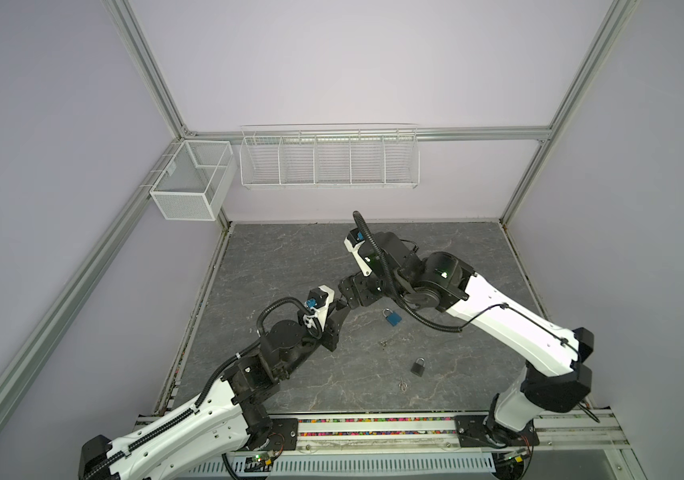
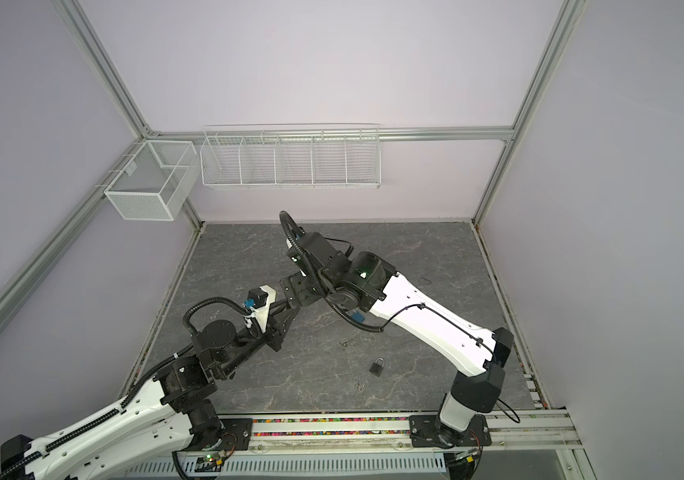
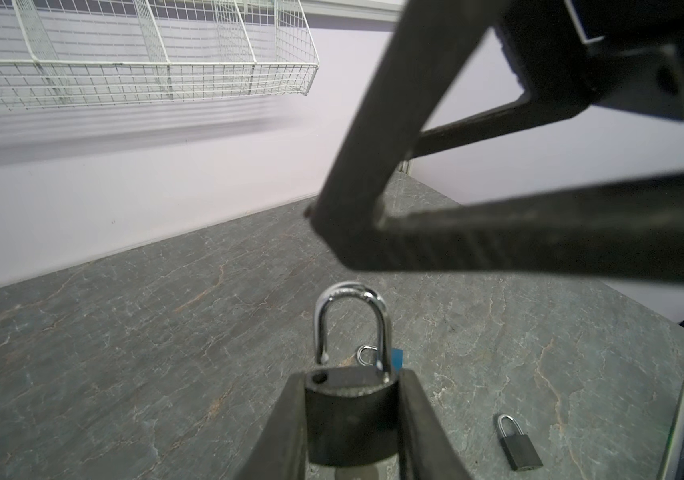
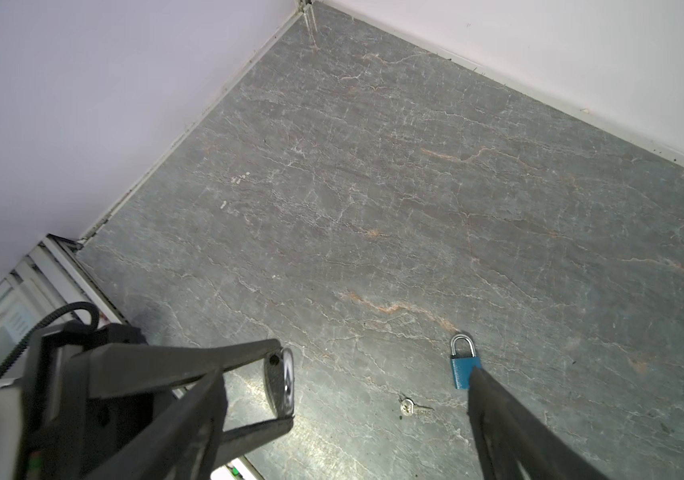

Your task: Unlock with the key

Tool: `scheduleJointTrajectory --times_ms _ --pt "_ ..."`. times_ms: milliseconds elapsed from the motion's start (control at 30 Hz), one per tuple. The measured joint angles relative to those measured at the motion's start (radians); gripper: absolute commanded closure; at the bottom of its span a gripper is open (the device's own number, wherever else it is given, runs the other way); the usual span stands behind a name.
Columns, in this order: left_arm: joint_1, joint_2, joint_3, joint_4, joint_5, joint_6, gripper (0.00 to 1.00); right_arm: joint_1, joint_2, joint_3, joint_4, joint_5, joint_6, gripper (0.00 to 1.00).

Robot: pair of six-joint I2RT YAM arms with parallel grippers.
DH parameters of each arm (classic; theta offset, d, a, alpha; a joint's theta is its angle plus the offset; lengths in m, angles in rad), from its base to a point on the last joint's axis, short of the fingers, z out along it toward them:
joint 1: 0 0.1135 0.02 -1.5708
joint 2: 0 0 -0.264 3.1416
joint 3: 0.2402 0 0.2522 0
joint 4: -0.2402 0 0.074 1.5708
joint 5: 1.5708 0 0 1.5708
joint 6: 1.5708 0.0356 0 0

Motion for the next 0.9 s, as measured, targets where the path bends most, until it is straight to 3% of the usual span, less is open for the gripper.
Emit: scheduleJointTrajectory --times_ms 467,900 --pt "-0.002 -0.02 -0.005 0.008 0.022 0.04 1.0 0.006 0.146 0.187 -0.145 0.104 -0.039 0.12" --pt "-0.002 -0.027 -0.015 0.008 0.022 0.053 1.0 -0.008 0.166 0.213 -0.212 0.105 -0.066 0.12"
